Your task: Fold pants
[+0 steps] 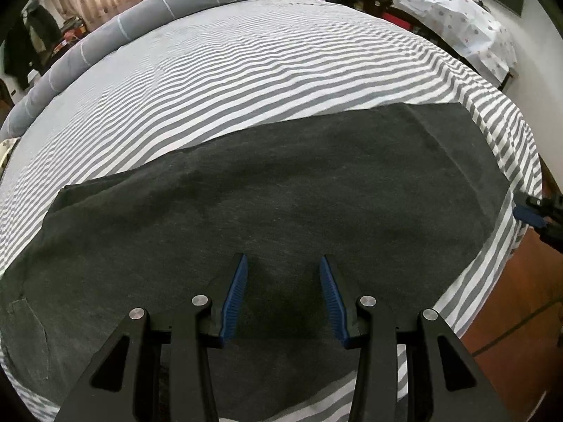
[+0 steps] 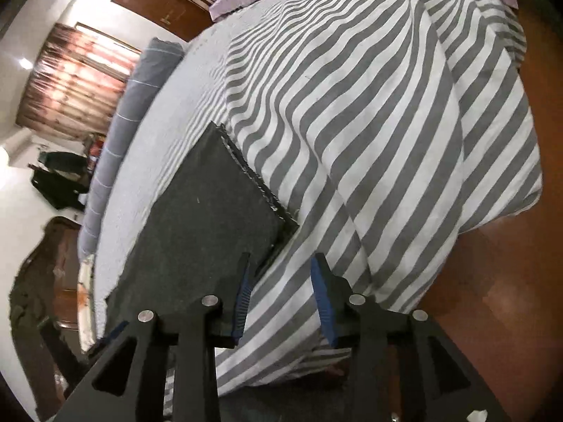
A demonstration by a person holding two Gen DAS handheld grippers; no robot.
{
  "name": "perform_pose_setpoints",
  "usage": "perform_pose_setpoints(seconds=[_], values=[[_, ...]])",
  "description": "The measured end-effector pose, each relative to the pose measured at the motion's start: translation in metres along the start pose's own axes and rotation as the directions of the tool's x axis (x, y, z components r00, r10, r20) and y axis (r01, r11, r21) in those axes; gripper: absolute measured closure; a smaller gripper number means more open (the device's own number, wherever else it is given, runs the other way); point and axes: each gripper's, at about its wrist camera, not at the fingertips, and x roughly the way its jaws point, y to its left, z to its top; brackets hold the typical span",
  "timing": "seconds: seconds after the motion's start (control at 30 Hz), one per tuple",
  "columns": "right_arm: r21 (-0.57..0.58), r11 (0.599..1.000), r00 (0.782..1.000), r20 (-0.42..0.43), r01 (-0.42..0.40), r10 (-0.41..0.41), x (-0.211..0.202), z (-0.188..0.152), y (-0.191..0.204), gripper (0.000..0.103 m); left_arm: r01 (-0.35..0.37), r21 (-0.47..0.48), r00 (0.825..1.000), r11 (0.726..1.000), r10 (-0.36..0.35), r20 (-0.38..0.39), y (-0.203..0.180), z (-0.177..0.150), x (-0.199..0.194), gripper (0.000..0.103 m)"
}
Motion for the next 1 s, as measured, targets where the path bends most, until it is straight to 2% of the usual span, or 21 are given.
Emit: perform_pose_setpoints(seconds=[0.2,0.43,0.53,0.73,0.87,1.0], values=[[-0.015,0.999,0.998,0.033,-0.049,0.049,0.009,0.000,0.002,0.073,0.002,0.013,1.000,1.000,-0.002,-0.005,-0.011,0.000,0.000,0.059],[-0.015,0.999,0.996,0.080,-0.038,0.039,0.022,0.018,0.007,0.074,-0.014,0.039,1.000,0.999,0.015,-0.018,-0.019,0.000,0.006,0.057],[-0.039,0.998,0.997,0.053,-0.046,0.048,0.021,0.021,0.010,0.093,-0.017,0.044,1.000,0.999,0.018,-0.021,-0.019,0.000,0.007,0.056],[-0.112,0.987,0.993,0.029,-0.115,0.119,0.017,0.016,0.024,0.090,-0.027,0.048,0.999,0.998,0.028,-0.015,-0.024,0.001,0.011,0.053],[-0.078,0.991,0.994,0.025,-0.104,0.107,0.028,0.022,0.020,0.087,-0.023,0.048,1.000,0.999,0.023,-0.015,-0.024,0.002,0.012,0.053],[-0.038,0.990,0.990,0.017,-0.136,0.137,0.034,0.022,0.009,0.087,-0.021,0.050,1.000,0.999,0.022,-0.011,-0.023,0.000,0.012,0.052]])
